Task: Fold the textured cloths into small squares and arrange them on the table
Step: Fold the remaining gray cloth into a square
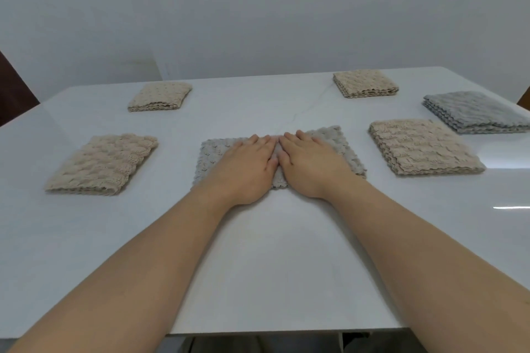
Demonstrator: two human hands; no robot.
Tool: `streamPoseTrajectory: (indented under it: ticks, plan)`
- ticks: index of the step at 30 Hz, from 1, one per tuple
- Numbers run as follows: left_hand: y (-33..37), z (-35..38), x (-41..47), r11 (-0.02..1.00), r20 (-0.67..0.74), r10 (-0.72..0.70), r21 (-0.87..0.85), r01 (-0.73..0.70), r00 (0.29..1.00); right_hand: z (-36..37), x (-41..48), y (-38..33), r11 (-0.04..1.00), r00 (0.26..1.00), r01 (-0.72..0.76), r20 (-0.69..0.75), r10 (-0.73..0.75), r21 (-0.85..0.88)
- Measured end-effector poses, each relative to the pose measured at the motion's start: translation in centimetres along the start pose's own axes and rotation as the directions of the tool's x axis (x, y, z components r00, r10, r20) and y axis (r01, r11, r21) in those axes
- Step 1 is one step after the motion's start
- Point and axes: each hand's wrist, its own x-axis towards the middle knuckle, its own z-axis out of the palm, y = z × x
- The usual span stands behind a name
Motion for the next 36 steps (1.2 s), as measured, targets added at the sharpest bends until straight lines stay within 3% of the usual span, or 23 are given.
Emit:
streamPoseTrajectory:
  ticks: [9,16,19,22,24,26,36]
  plan:
    - [-1.8,-1.2,-0.3,0.973,0.130,-0.230,0.002,0.232,0.964,-0.6,0.5,2.0,0.977,0.972,-0.210,0.120,0.204,0.044]
    - [-3.6,-1.2,-1.1,0.915,0.123,-0.401,0.008,0.403,0.908,-1.0,0.1,4.3,0.907,0.902,-0.420,0.127,0.413,0.036]
    - [-3.4,-1.8,-1.6,0.854,0.023,-0.518,0.073,0.515,0.855,-1.2,-0.1,3.7,0.905,0.904,-0.424,0.038,0.425,-0.034]
    - [-2.0,-2.3,-1.1,0.942,-0.128,-0.322,0.053,0.331,0.938,-1.7,0.1,1.7,0.978,0.978,-0.204,-0.061,0.202,-0.035]
    - [-0.7,-2.0,-0.6,0.988,-0.058,-0.147,-0.049,0.144,0.987,-1.3,0.1,0.4,0.999,0.999,-0.044,0.014,0.044,-0.018]
    - [-0.3,-1.3,-0.4,0.997,0.061,-0.067,-0.043,0.070,0.996,-0.5,0.2,0.1,1.000,0.994,0.001,0.105,0.002,-0.025]
    - [-3.9,-1.6,-1.1,0.947,0.152,-0.317,-0.001,0.321,0.936,-1.0,0.6,4.2,0.933,0.931,-0.352,0.126,0.342,0.070]
